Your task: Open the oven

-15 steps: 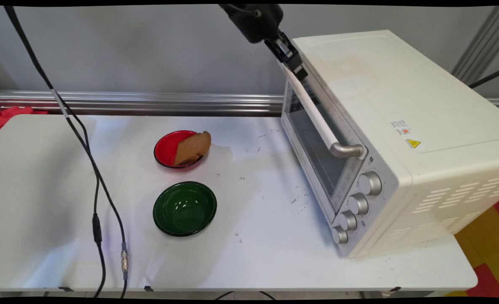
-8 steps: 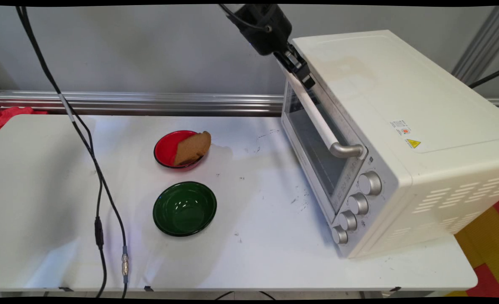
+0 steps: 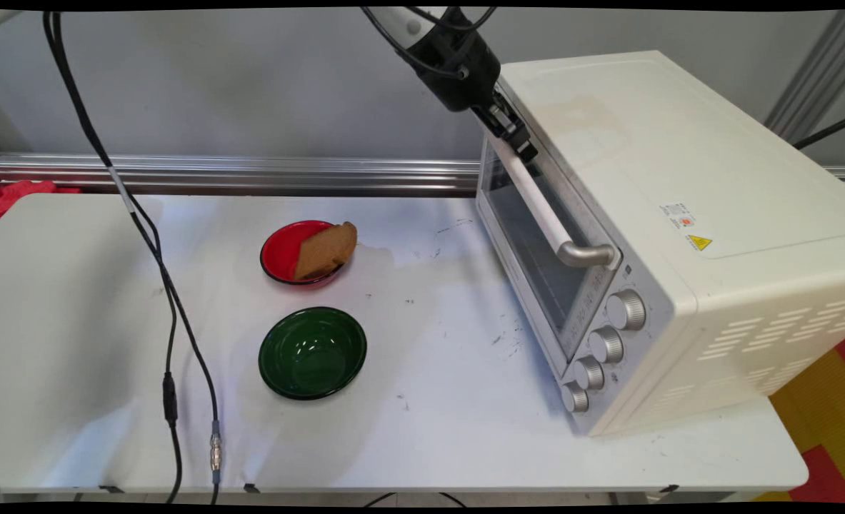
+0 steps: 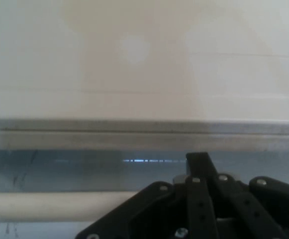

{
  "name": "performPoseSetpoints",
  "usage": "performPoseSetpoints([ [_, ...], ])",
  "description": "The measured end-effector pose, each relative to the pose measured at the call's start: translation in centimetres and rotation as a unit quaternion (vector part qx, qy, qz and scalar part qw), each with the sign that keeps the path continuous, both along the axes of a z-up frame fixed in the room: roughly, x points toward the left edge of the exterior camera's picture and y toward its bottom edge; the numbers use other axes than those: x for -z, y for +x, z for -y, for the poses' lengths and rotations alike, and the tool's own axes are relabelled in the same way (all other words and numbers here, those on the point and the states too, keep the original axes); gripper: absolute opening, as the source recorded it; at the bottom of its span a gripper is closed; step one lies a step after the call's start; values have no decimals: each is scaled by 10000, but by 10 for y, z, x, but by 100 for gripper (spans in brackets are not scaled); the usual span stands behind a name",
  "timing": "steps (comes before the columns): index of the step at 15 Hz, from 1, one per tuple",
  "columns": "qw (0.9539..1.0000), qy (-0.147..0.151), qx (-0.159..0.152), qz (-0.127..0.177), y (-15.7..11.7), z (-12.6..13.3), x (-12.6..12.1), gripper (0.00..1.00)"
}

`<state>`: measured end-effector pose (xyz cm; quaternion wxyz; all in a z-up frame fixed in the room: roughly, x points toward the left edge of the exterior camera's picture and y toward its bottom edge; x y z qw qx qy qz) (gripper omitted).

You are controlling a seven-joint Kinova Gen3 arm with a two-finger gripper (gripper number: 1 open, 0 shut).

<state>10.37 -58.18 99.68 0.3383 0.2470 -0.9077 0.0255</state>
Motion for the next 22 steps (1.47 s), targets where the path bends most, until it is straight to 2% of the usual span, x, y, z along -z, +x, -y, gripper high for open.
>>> performPoseSetpoints([
  [6, 9997, 75, 110, 181, 13, -6, 19, 0],
  [14, 9984, 289, 260, 415, 53, -26, 51, 0],
  [22, 9974, 102, 632, 327, 97, -45, 81, 0],
])
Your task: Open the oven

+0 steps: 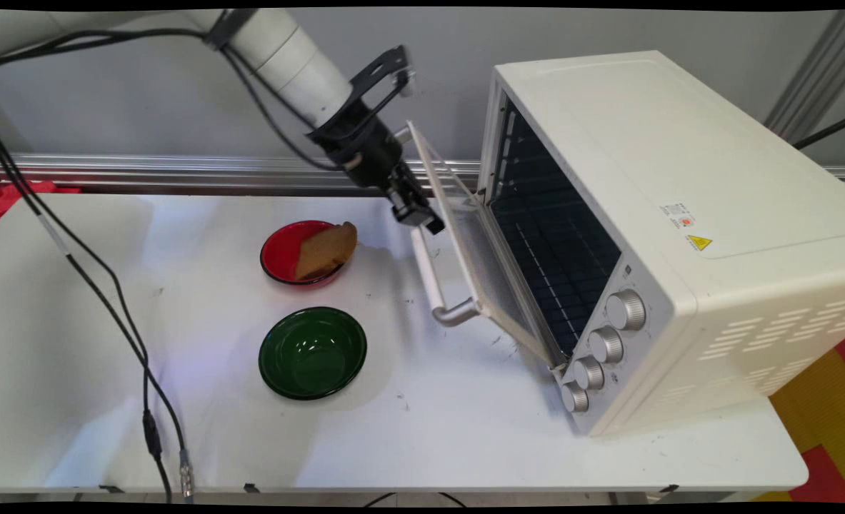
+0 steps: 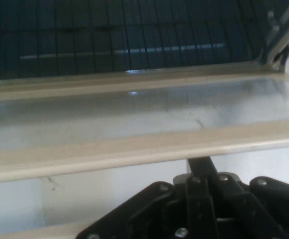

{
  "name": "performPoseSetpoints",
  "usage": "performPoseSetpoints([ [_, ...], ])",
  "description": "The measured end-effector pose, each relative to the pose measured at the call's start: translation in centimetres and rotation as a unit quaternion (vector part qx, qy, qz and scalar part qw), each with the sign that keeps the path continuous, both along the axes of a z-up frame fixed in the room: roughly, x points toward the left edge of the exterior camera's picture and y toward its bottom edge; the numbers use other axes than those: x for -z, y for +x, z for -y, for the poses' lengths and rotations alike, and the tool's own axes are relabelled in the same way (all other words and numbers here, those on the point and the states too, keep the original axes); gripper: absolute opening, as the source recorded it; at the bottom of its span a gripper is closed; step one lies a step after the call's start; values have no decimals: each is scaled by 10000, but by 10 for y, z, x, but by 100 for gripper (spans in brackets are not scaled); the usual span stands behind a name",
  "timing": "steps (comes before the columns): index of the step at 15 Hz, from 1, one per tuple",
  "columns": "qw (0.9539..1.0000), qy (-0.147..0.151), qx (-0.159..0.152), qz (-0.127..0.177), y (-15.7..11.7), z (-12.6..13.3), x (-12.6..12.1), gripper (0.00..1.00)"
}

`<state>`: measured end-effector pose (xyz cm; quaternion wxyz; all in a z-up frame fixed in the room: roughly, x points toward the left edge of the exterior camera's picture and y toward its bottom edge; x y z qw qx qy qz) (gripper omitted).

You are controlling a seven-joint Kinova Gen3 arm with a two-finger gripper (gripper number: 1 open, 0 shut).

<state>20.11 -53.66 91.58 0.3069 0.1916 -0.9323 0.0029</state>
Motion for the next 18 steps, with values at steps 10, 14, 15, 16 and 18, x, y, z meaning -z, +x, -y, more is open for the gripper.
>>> performPoseSetpoints([
  [10, 9992, -264, 282, 107, 48, -18, 44, 0],
  [14, 9989, -308, 326, 152, 58, -27, 61, 0],
  [15, 9988, -311, 335, 163, 60, -28, 64, 0],
  [16, 9987, -317, 347, 173, 62, -30, 68, 0],
  [18, 9987, -323, 359, 187, 67, -34, 72, 0],
])
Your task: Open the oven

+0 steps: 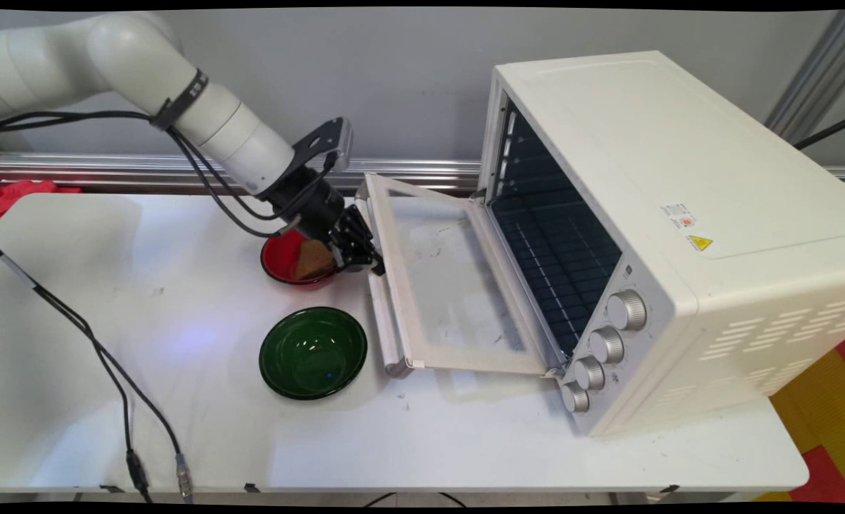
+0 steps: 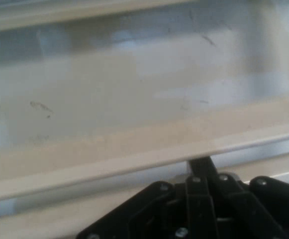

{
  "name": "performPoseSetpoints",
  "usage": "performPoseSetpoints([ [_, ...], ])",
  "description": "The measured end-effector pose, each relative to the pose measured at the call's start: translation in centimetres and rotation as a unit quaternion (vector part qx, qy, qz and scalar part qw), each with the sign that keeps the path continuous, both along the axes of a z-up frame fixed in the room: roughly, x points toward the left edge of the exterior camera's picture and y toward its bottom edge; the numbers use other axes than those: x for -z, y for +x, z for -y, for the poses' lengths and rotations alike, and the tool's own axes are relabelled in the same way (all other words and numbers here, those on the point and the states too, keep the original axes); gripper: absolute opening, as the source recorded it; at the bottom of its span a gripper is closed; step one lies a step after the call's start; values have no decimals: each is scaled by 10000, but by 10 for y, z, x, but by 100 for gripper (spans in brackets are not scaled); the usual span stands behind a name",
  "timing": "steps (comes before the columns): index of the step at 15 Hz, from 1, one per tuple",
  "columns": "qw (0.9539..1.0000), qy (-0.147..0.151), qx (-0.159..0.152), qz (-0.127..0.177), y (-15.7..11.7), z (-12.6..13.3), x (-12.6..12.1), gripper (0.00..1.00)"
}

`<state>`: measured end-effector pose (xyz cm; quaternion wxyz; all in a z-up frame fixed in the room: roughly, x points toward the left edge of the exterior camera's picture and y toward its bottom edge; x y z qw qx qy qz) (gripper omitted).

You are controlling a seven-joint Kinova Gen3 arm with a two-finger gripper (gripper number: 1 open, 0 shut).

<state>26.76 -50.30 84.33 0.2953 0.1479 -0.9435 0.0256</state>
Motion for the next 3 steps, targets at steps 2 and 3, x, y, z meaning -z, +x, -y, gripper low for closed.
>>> performPoseSetpoints([
  [2, 10000, -8, 5, -2, 3, -2, 2, 0],
  [3, 10000, -13, 0, -8, 4, -3, 3, 0],
])
